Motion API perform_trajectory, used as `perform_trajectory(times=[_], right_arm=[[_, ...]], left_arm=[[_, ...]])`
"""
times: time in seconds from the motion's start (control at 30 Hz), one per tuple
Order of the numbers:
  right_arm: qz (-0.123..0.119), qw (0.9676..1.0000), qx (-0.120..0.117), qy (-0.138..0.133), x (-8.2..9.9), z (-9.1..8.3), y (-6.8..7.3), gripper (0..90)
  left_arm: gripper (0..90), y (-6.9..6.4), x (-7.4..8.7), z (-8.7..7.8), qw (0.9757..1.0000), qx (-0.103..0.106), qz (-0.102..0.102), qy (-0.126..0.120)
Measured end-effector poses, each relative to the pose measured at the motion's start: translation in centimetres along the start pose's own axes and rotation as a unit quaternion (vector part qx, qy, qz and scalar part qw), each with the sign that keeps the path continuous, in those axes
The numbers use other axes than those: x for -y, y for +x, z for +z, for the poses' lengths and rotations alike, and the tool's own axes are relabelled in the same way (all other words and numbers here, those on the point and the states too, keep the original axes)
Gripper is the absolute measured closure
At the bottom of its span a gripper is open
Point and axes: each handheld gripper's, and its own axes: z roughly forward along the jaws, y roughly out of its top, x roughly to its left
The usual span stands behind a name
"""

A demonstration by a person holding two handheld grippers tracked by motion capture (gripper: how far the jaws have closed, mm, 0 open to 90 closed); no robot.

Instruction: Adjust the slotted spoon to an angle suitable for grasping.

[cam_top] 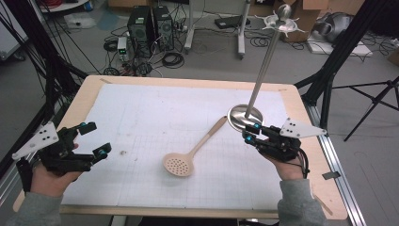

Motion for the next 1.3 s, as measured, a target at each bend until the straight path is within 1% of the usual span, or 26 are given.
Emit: perform_trajectory(times=[0.07, 0.13, 0.17, 0.4, 0.57, 0.6, 0.73, 0.87, 0.97, 1.0, 1.1, 1.3], right_arm=[[0.003, 1.0, 0.002, 0.007, 0.2, 0.4, -0.1, 77.2], [0.001, 1.0, 0.003, 0.007, 0.3, 0.7, -0.1, 80.7], [0.004, 1.0, 0.002, 0.008, 0.4, 0.8, -0.1, 82.4], [-0.004, 0.9998, -0.003, 0.018, 0.6, 1.9, -0.1, 89.2], [-0.001, 0.9997, -0.003, 0.026, 0.9, 2.7, -0.3, 89.3], [-0.001, 0.9997, -0.002, 0.026, 0.9, 2.9, -0.3, 89.3], [-0.004, 0.9996, -0.002, 0.029, 1.0, 3.7, -0.1, 89.3], [0.004, 0.9994, 0.0, 0.033, 1.3, 4.6, -0.2, 89.3], [0.005, 0.9993, -0.005, 0.036, 1.6, 5.4, -0.2, 89.3], [0.006, 0.9991, -0.011, 0.039, 1.7, 5.8, -0.2, 89.3], [0.002, 0.9987, -0.014, 0.049, 1.9, 6.4, -0.2, 89.3], [-0.005, 0.9983, -0.021, 0.054, 2.1, 7.9, 0.0, 89.3]], left_arm=[[7.9, 0.1, 0.1, -0.1, 1.0, -0.003, 0.001, 0.003], [7.9, 0.0, 0.2, -0.1, 1.0, -0.004, -0.001, 0.003], [7.9, 0.0, 0.3, -0.1, 1.0, -0.004, 0.0, 0.005], [7.9, -0.2, 0.4, -0.3, 1.0, -0.004, 0.001, 0.006], [7.9, -0.1, 0.5, -0.3, 1.0, -0.001, 0.002, 0.006], [7.9, -0.2, 0.6, -0.3, 1.0, 0.0, 0.0, 0.006], [7.9, -0.2, 0.6, -0.3, 1.0, 0.001, 0.003, 0.007], [7.9, -0.3, 0.6, -0.5, 1.0, 0.001, 0.001, 0.005], [7.9, -0.4, 0.6, -0.6, 1.0, 0.003, 0.002, 0.004], [7.9, -0.4, 0.6, -0.6, 1.0, 0.003, 0.002, 0.005], [7.9, -0.4, 0.7, -0.6, 1.0, 0.001, 0.003, 0.006], [7.9, -0.3, 0.7, -1.2, 1.0, -0.005, 0.002, 0.002]])
